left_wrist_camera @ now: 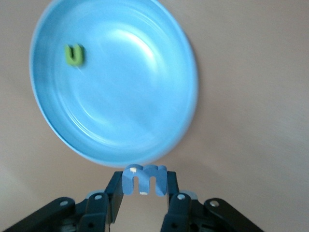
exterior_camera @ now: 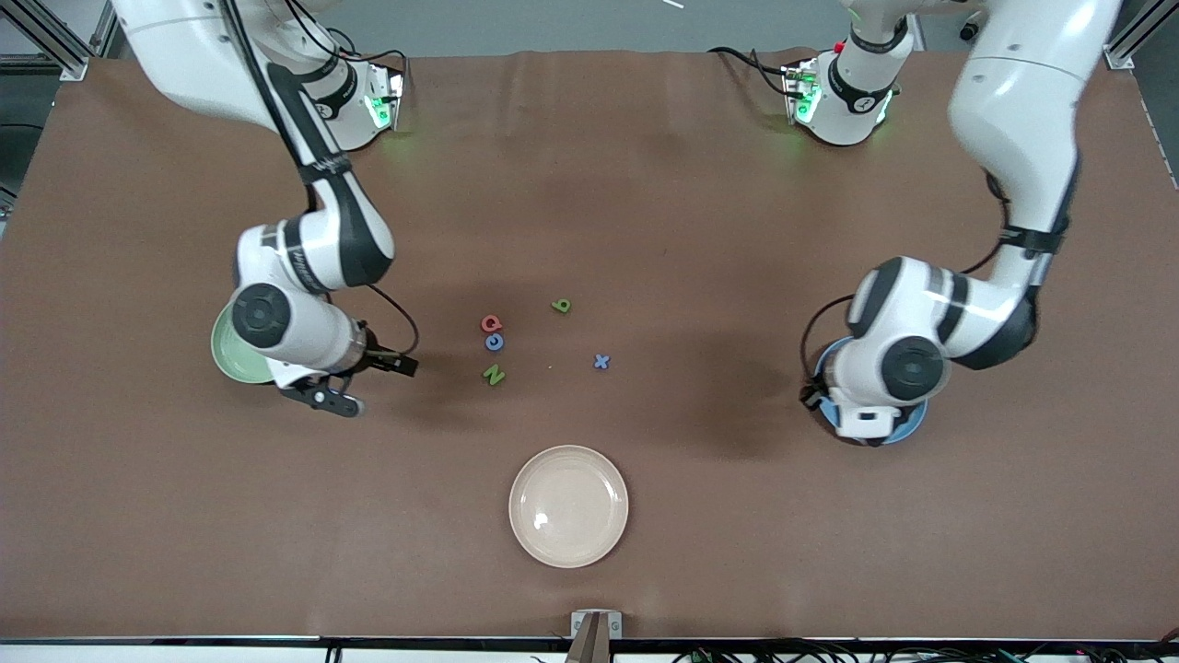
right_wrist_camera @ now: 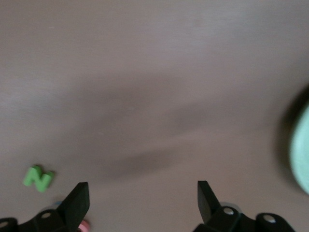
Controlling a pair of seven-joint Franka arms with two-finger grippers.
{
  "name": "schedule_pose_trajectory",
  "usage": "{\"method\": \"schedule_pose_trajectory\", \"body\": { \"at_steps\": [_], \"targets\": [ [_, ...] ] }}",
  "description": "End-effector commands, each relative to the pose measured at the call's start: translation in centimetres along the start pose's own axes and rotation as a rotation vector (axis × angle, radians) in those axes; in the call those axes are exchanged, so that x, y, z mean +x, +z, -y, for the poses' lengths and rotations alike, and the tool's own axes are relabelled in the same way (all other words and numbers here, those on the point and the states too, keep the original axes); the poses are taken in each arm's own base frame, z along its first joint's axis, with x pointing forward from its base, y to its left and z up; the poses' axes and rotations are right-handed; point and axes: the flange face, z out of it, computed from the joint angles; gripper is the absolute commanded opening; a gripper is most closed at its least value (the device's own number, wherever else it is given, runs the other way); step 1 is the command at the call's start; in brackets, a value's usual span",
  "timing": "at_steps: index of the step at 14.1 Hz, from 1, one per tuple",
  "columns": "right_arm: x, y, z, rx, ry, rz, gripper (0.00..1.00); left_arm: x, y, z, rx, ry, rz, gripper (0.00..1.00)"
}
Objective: Sort upper and lower case letters into plates
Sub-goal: 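Release the m, grasp the x while the right gripper grasps the N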
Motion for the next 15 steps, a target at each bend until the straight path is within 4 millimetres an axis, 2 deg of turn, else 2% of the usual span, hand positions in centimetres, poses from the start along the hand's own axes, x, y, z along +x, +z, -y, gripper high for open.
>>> {"method": "schedule_pose_trajectory", "body": {
  "at_steps": [1, 4, 5, 6, 7, 9, 10, 11, 13, 15],
  "targets": [
    [1.0, 1.6, 3.5, 0.002, 0.063, -0.028, 1.00, 3.2, 1.2, 4.7, -0.027, 0.101, 0.042, 0.04],
    [0.4, 3.8, 7.8, 0.006, 0.143, -0.051, 1.00, 4.6, 4.0, 6.5, -0.056, 0.123, 0.032, 0.11],
    [0.2, 4.2, 8.8, 0.005, 0.154, -0.053, 1.00, 5.9, 4.8, 7.8, -0.062, 0.134, 0.018, 0.15],
    [-0.2, 4.8, 9.7, 0.004, 0.165, -0.055, 1.00, 7.0, 5.6, 8.7, -0.068, 0.134, 0.013, 0.19],
    [-0.4, 5.0, 10.5, 0.006, 0.173, -0.058, 1.00, 7.2, 6.2, 8.8, -0.075, 0.133, 0.015, 0.27],
    [-1.1, 5.6, 11.4, 0.002, 0.187, -0.058, 1.00, 7.2, 6.4, 8.6, -0.078, 0.133, 0.016, 0.48],
    [-1.4, 5.9, 11.8, 0.007, 0.182, -0.061, 1.00, 6.9, 6.4, 8.3, -0.078, 0.136, 0.015, 0.71],
    [-1.4, 5.9, 12.4, 0.035, 0.178, -0.084, 1.00, 6.8, 6.1, 8.2, -0.078, 0.132, 0.012, 0.99],
    [-1.8, 6.7, 13.3, 0.061, 0.178, -0.108, 1.00, 6.0, 4.4, 7.8, -0.080, 0.141, -0.002, 1.00],
    [-2.5, 7.3, 14.0, 0.058, 0.191, -0.104, 0.99, 4.1, 1.9, 6.7, -0.080, 0.174, -0.010, 1.00]
  ]
}}
